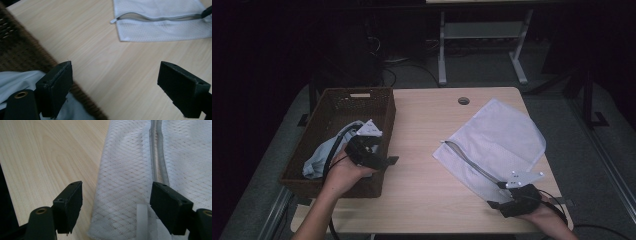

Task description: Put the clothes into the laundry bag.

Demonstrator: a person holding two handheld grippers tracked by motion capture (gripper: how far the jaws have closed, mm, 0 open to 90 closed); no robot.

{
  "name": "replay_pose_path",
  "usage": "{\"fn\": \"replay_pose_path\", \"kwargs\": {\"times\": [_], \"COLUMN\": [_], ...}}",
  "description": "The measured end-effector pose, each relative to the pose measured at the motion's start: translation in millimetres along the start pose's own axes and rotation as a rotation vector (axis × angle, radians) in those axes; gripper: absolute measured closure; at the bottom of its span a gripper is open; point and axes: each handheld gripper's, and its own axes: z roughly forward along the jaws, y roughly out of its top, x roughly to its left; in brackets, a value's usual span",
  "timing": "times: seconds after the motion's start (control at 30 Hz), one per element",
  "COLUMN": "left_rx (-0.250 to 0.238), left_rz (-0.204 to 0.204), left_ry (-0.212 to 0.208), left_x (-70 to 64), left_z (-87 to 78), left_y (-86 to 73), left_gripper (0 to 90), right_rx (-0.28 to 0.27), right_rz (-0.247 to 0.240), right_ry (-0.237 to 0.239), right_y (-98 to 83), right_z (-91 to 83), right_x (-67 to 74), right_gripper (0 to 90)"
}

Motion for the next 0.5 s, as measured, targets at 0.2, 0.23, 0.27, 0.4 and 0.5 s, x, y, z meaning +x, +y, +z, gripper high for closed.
{"fn": "replay_pose_path", "kwargs": {"times": [0.2,0.23,0.27,0.4,0.5], "left_rx": [0.008,0.011,0.013,0.016,0.030], "left_rz": [-0.029,-0.042,-0.048,-0.074,-0.092], "left_ry": [0.059,0.084,0.096,0.137,0.173], "left_x": [22.6,32.2,36.8,55.2,70.5], "left_z": [-10.3,-13.7,-15.2,-17.1,-15.2], "left_y": [-4.5,-6.7,-7.9,-13.7,-19.3], "left_gripper": [12.1,11.9,11.9,11.5,10.9], "right_rx": [-0.002,-0.002,-0.001,0.004,0.002], "right_rz": [0.005,0.004,0.004,0.002,0.006], "right_ry": [-0.003,-0.003,-0.003,-0.003,-0.003], "right_y": [-0.2,-0.1,0.0,0.1,-0.1], "right_z": [-0.3,0.0,0.1,1.0,0.9], "right_x": [-0.9,-1.1,-1.0,-1.0,-1.4], "right_gripper": [25.4,25.4,25.4,25.4,25.4]}}
